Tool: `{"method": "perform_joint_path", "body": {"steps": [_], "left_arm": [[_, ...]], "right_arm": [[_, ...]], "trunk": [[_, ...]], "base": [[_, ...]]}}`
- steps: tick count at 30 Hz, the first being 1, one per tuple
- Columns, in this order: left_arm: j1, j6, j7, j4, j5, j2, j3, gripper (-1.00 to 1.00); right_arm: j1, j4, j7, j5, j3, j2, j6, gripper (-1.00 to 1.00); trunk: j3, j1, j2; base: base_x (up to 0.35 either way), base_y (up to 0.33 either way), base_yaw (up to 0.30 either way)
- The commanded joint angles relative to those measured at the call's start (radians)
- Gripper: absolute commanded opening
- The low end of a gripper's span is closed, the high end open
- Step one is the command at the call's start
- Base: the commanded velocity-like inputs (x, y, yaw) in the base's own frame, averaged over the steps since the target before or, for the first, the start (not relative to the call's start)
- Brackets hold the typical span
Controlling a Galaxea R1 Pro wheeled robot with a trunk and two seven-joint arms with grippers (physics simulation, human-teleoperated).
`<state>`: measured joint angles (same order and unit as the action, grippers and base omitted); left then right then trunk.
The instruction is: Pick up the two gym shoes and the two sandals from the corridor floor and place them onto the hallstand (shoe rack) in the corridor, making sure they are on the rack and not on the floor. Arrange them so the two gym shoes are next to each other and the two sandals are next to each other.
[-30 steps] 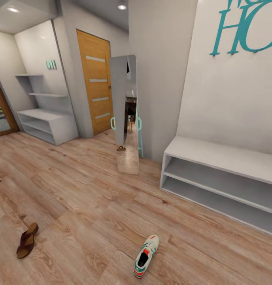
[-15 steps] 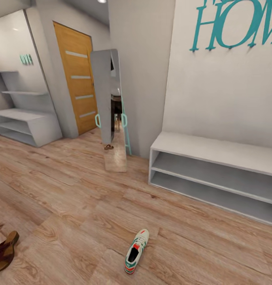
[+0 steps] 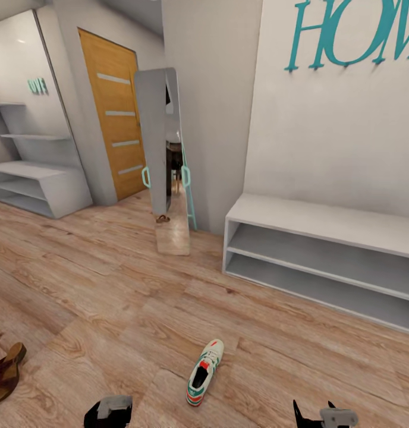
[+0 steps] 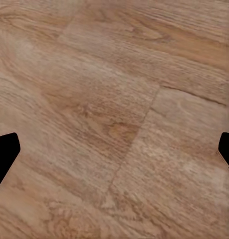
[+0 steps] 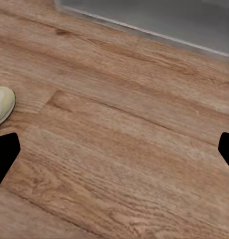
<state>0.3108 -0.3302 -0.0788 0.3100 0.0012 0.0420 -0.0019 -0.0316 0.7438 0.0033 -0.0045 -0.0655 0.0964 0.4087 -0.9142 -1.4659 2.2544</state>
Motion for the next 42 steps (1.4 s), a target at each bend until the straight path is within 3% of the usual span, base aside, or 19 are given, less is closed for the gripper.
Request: {"method": "perform_joint_path", "body": {"steps": [1, 6, 14, 35, 42], "left_arm": [[0.011, 0.014, 0.003, -0.001, 0.0, 0.0, 0.0, 1.0], [0.072, 0.105, 0.034, 0.001, 0.0, 0.0, -0.001, 1.0], [0.131, 0.148, 0.047, 0.001, -0.002, 0.001, 0.0, 1.0], [0.135, 0.143, 0.05, 0.001, 0.0, 0.001, -0.001, 1.0], [0.134, 0.143, 0.05, 0.001, 0.0, 0.001, -0.001, 1.0]], "right_arm": [[-0.005, 0.016, 0.0, 0.0, 0.0, 0.001, -0.006, 1.0], [-0.039, 0.094, 0.0, 0.001, -0.001, 0.004, -0.083, 1.0], [-0.104, 0.134, 0.005, 0.001, -0.001, 0.007, -0.194, 1.0], [-0.111, 0.129, 0.006, 0.002, 0.0, 0.006, -0.203, 1.0], [-0.111, 0.124, 0.006, 0.002, 0.0, 0.007, -0.203, 1.0]], "trunk": [[-0.004, -0.004, 0.008], [-0.02, -0.023, 0.043], [-0.045, -0.054, 0.099], [-0.111, -0.134, 0.246], [-0.138, -0.137, 0.247]], "base": [[0.0, 0.0, -0.002], [0.0, 0.0, -0.001], [0.0, 0.0, 0.0], [0.0, 0.0, 0.0], [0.0, 0.0, 0.0]]}}
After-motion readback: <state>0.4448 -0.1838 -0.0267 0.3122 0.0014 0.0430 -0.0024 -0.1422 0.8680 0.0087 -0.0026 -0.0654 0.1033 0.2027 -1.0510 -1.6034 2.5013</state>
